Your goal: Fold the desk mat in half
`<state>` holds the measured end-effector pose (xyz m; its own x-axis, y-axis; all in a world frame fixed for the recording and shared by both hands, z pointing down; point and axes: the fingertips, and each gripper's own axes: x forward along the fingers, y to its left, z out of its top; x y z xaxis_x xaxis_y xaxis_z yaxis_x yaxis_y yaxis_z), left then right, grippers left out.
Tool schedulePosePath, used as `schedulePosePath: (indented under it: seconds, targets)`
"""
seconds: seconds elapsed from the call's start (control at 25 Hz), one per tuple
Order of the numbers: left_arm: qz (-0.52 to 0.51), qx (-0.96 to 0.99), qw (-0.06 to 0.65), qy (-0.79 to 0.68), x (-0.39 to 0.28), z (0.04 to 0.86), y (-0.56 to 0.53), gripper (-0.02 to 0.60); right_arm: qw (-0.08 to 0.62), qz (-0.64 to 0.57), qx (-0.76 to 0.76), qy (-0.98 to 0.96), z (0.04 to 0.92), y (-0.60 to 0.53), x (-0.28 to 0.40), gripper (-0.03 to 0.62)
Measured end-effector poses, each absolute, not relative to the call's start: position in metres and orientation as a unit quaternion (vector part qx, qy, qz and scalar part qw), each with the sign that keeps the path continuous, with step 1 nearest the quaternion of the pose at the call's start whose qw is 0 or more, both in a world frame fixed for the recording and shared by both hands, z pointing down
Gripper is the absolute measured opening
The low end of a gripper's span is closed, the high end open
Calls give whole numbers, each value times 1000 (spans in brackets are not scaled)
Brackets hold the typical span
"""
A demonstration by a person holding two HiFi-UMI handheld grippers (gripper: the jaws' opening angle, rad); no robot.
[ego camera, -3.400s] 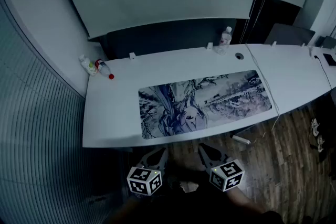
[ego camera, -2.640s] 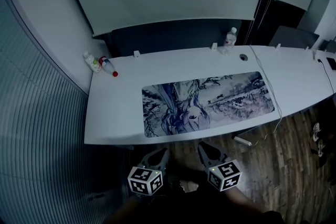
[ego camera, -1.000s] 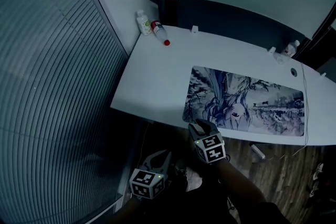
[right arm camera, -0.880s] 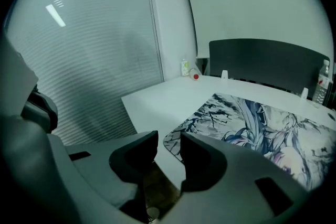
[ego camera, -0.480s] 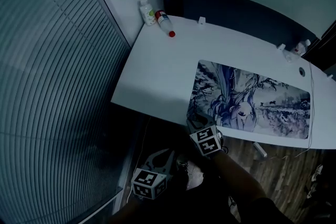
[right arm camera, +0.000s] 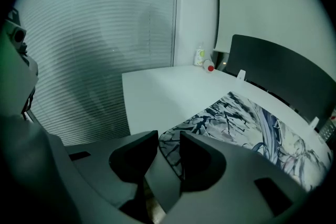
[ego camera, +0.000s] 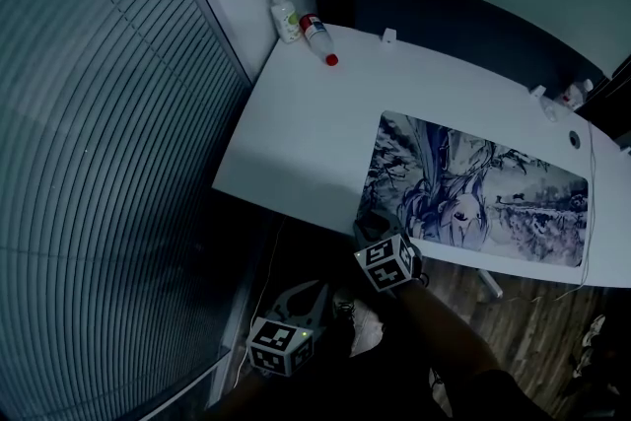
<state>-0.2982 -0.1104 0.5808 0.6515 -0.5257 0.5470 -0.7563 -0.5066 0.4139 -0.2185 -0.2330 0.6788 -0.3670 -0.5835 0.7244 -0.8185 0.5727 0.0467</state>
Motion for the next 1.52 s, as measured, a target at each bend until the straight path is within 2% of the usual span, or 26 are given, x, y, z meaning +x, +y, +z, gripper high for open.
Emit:
schedulePosePath:
  seconds: [0.28, 0.52, 1.12, 1.52]
  targets:
    - [177, 852, 324, -372, -294, 579, -108, 6, 355, 181, 444, -803, 679, -234, -217, 121]
    - [179, 852, 322, -371, -295, 580, -102, 6, 352, 180, 459, -796, 680, -240, -208, 50]
    - [185, 858, 313, -364, -285, 569, -93, 6, 278, 210, 502, -792, 650, -245, -191, 43]
    - [191, 872, 301, -335, -261, 564, -89, 6, 244, 211, 546, -774, 627, -243, -151, 41]
